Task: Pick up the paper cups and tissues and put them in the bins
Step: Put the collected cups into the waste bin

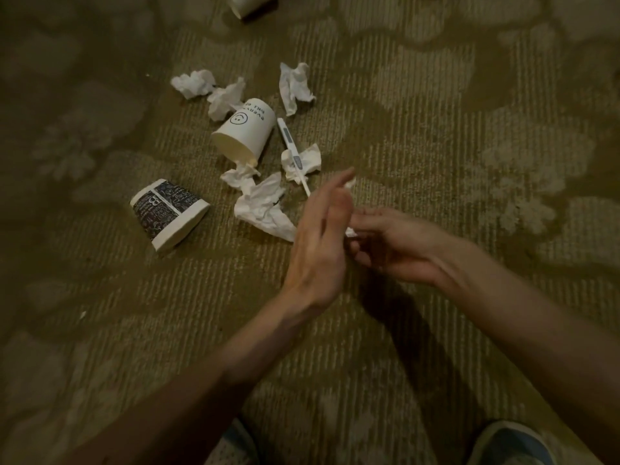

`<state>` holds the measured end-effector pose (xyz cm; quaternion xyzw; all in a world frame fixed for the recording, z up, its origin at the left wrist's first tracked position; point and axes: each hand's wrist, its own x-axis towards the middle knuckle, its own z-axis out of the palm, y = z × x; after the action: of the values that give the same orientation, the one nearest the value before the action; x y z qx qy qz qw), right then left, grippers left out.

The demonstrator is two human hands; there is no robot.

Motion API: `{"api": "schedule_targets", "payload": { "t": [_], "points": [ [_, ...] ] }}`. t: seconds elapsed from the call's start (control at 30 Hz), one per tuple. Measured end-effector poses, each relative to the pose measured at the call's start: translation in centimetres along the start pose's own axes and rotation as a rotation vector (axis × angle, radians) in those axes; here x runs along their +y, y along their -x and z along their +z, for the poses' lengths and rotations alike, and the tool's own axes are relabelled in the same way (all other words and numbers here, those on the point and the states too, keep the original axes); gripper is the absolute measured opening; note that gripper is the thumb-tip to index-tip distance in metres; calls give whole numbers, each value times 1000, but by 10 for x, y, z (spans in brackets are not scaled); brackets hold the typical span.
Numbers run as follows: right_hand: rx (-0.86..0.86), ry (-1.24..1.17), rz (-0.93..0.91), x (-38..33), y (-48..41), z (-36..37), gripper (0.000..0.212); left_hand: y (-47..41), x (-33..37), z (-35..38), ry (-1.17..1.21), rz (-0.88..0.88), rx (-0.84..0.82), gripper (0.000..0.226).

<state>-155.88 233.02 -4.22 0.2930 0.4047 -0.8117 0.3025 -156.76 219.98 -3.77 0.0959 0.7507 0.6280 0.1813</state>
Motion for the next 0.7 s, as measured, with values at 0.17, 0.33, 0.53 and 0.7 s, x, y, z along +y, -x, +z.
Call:
{"api": "schedule_targets", "payload": {
  "t": [0.17, 0.33, 0.53, 0.7],
  "points": [
    [10, 7, 37, 11, -1, 36, 26, 8, -1, 0, 96, -93, 245, 62],
    [-13, -57, 78, 19, -14, 57, 28, 2, -8, -24, -13, -157, 467, 51],
    [-131, 14, 173, 25, -28, 69, 24, -8, -31, -70, -71, -323, 583, 54],
    [0, 58, 102, 6, -43, 71, 22, -18, -41, -113, -302, -354, 591, 51]
  ]
}}
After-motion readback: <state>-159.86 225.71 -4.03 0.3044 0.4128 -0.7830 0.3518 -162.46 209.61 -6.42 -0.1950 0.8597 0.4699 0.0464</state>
